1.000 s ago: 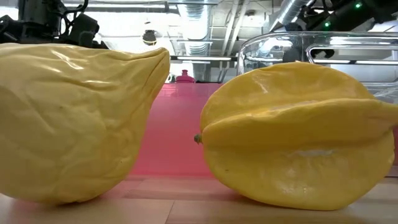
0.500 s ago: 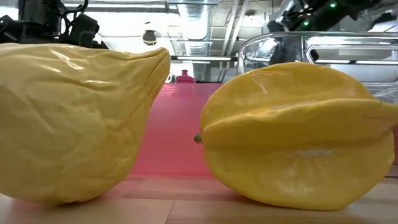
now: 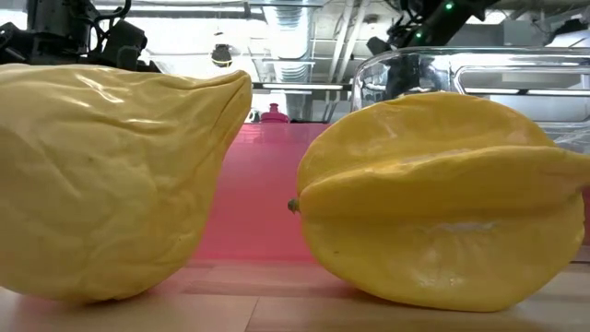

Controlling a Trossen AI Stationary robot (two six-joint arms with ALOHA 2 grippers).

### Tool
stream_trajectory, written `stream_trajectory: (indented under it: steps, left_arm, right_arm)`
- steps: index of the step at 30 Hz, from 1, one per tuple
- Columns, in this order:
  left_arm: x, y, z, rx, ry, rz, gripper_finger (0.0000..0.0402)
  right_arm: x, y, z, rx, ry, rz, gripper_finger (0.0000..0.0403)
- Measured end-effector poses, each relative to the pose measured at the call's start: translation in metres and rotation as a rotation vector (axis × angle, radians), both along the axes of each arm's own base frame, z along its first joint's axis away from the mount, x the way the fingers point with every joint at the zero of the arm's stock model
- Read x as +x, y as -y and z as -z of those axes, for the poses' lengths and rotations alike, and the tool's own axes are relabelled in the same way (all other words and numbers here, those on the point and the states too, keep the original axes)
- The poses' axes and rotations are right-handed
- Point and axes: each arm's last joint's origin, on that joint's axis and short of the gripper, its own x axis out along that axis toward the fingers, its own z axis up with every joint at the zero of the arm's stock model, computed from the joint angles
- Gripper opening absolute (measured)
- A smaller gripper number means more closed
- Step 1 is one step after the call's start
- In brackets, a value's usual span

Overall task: Pick & Place Food Item
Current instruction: Put the green apple into the transparent bin

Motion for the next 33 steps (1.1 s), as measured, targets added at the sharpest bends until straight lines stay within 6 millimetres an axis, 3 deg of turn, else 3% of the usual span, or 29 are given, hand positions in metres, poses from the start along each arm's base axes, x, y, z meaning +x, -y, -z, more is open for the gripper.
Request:
stream_trajectory:
  steps: [10, 15, 21, 33]
  left_arm:
    - [0.000, 0.000, 0.000, 0.000, 0.000, 0.000, 0.0099]
    - [0.000, 0.000, 0.000, -0.001, 0.000, 0.000, 0.0099]
    - [0.000, 0.000, 0.000, -0.001, 0.000, 0.000, 0.0099]
    - [0.000, 0.000, 0.000, -0.001, 0.000, 0.000, 0.0099]
  right_arm:
    - [0.007, 0.031, -0.003, 0.137, -0.055, -0.159, 0.0000]
    - [-0.001, 0.041, -0.002, 0.150, -0.067, -0.123, 0.0014]
    - [-0.009, 0.048, 0.001, 0.140, -0.130, -0.128, 0.0089]
    - [-0.011, 0.051, 0.000, 0.079, -0.171, -0.051, 0.0292]
